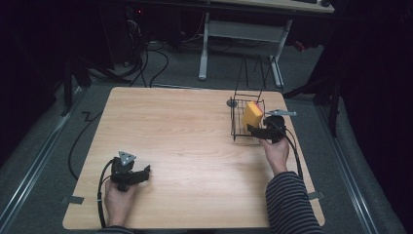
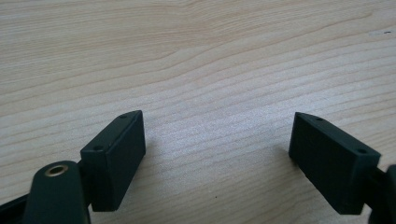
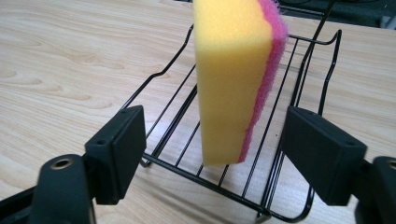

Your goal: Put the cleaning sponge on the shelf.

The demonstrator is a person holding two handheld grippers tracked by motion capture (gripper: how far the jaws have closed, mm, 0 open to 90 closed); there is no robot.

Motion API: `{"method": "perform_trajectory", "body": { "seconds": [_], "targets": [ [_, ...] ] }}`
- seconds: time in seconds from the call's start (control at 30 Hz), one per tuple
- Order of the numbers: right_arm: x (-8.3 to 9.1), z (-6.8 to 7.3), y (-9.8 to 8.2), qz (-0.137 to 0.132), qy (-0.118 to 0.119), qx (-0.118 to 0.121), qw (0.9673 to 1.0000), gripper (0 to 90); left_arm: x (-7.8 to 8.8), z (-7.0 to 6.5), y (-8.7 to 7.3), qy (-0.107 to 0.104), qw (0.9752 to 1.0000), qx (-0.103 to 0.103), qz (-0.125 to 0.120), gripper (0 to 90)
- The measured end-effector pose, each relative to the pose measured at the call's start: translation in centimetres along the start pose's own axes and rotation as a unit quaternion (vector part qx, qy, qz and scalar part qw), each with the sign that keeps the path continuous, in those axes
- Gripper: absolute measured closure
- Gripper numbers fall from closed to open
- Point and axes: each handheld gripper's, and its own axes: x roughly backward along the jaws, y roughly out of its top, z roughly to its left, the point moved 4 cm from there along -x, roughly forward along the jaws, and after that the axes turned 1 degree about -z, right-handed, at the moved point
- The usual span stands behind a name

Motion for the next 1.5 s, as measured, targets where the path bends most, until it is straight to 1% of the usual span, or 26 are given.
{"method": "perform_trajectory", "body": {
  "seconds": [0.13,0.27,0.47,0.5,0.67,0.7,0.9,0.93,0.97,1.1,1.13,1.27,1.4,1.5],
  "targets": [
    [0.7,0.3,0.0,-0.003,0.002,0.005,1.0,19.0,0.0,0.0,0.0,0.0,1.0,0.0,0.0,19.2],
    [1.4,0.7,0.2,-0.012,0.004,0.008,0.9999,18.9,0.0,0.0,0.0,0.001,1.0,0.0,0.0,19.1],
    [2.6,1.2,0.4,-0.016,0.004,0.006,0.9999,20.0,0.0,0.0,0.0,0.001,1.0,-0.001,0.0,19.1],
    [2.9,1.2,0.5,-0.019,0.005,0.009,0.9998,20.1,0.0,0.0,0.0,0.001,1.0,-0.001,0.0,19.1],
    [4.3,1.8,0.8,-0.034,0.014,0.017,0.9992,21.0,0.0,0.0,0.0,0.001,1.0,0.0,0.0,19.1],
    [4.5,1.9,0.8,-0.036,0.015,0.022,0.999,21.1,0.0,0.0,0.0,0.001,1.0,-0.001,0.0,19.1],
    [5.7,2.6,0.8,-0.042,0.025,0.029,0.9984,22.3,0.0,0.0,0.0,0.001,1.0,-0.001,0.0,19.1],
    [5.9,2.7,0.8,-0.047,0.026,0.032,0.998,23.3,0.0,0.0,0.0,0.001,1.0,-0.001,0.0,19.1],
    [6.1,2.8,0.7,-0.052,0.027,0.029,0.9979,23.9,0.0,0.0,0.0,0.001,1.0,-0.001,0.0,19.0],
    [6.8,2.7,0.1,-0.05,0.036,0.026,0.9978,23.8,0.0,0.0,0.0,0.001,1.0,-0.001,0.0,19.0],
    [7.0,2.7,0.1,-0.051,0.036,0.03,0.9976,23.8,0.0,0.0,0.0,0.001,1.0,-0.001,0.0,19.0],
    [8.2,2.8,0.0,-0.066,0.042,0.027,0.9965,24.7,0.0,0.0,0.0,0.001,1.0,-0.001,0.0,19.0],
    [9.1,2.8,-0.6,-0.071,0.048,0.025,0.996,25.0,0.0,0.0,0.0,0.001,1.0,-0.001,0.0,19.0],
    [9.8,2.8,-0.9,-0.074,0.05,0.028,0.9956,25.0,0.0,0.0,0.0,0.001,1.0,-0.001,0.0,19.0]
  ]
}}
